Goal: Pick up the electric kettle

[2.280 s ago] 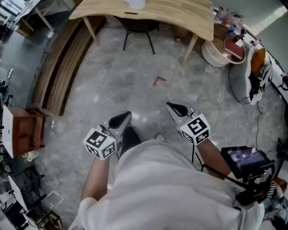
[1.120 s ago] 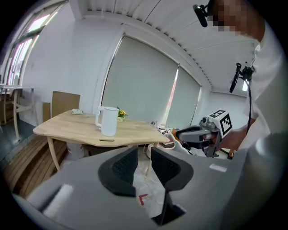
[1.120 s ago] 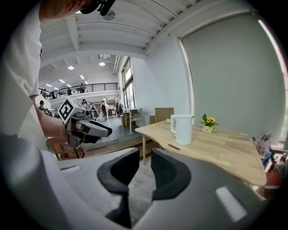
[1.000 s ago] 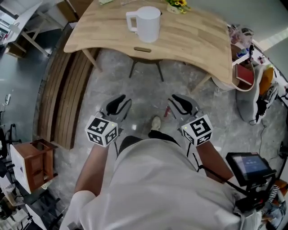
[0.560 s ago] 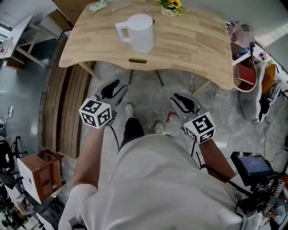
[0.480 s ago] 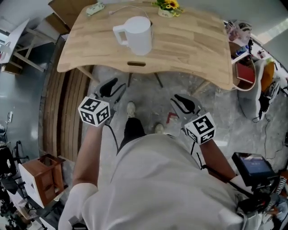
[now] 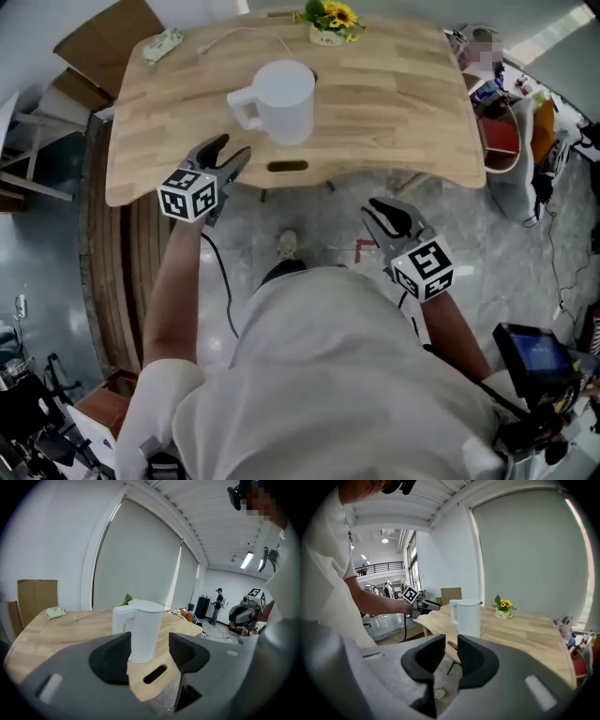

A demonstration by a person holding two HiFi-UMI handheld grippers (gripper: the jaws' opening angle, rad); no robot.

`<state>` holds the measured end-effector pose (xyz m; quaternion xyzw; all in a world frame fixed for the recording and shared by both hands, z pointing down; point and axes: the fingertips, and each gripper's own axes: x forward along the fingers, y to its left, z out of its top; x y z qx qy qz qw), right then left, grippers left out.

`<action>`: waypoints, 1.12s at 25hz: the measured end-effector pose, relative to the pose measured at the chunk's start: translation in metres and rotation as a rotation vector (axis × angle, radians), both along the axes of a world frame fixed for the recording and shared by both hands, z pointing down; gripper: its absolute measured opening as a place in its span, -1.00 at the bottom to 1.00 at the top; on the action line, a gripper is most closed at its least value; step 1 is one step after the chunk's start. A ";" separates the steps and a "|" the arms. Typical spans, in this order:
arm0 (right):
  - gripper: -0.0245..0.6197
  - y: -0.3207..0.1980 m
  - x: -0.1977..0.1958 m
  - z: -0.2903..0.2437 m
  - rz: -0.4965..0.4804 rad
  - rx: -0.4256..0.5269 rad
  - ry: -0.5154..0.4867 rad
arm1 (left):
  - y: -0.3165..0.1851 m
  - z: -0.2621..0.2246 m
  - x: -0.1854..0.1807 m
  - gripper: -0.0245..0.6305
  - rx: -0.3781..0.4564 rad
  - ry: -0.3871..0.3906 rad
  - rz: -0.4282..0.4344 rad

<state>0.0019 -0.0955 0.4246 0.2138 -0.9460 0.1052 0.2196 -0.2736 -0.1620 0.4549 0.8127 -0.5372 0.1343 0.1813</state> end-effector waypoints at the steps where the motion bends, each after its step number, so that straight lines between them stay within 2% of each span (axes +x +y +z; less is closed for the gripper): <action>1: -0.71 -0.004 -0.009 0.001 0.009 -0.005 0.006 | -0.013 0.005 -0.009 -0.12 -0.009 -0.004 0.017; 5: -0.72 -0.017 -0.039 0.007 0.044 -0.018 0.044 | -0.055 0.022 -0.032 -0.11 -0.024 -0.022 0.090; 8: -0.72 -0.023 -0.051 0.013 0.082 -0.026 0.081 | -0.078 0.031 -0.036 -0.11 -0.023 -0.004 0.158; 11: -0.72 -0.024 -0.051 0.020 0.154 -0.046 0.104 | -0.093 0.035 -0.036 -0.11 -0.008 0.040 0.230; 14: -0.71 -0.018 -0.052 0.028 0.215 -0.074 0.121 | -0.101 0.043 -0.038 -0.04 -0.008 0.041 0.307; 20: -0.71 -0.020 -0.059 0.035 0.247 -0.118 0.140 | -0.118 0.053 -0.015 -0.05 -0.023 0.073 0.473; 23: -0.71 -0.025 -0.062 0.036 0.253 -0.123 0.155 | -0.127 0.059 -0.012 -0.30 -0.033 0.102 0.497; 24: -0.72 -0.026 -0.063 0.036 0.254 -0.122 0.160 | -0.128 0.060 -0.013 -0.31 -0.032 0.105 0.504; 28: -0.72 -0.030 -0.061 0.036 0.259 -0.120 0.177 | -0.120 0.061 -0.007 -0.42 -0.014 0.027 0.538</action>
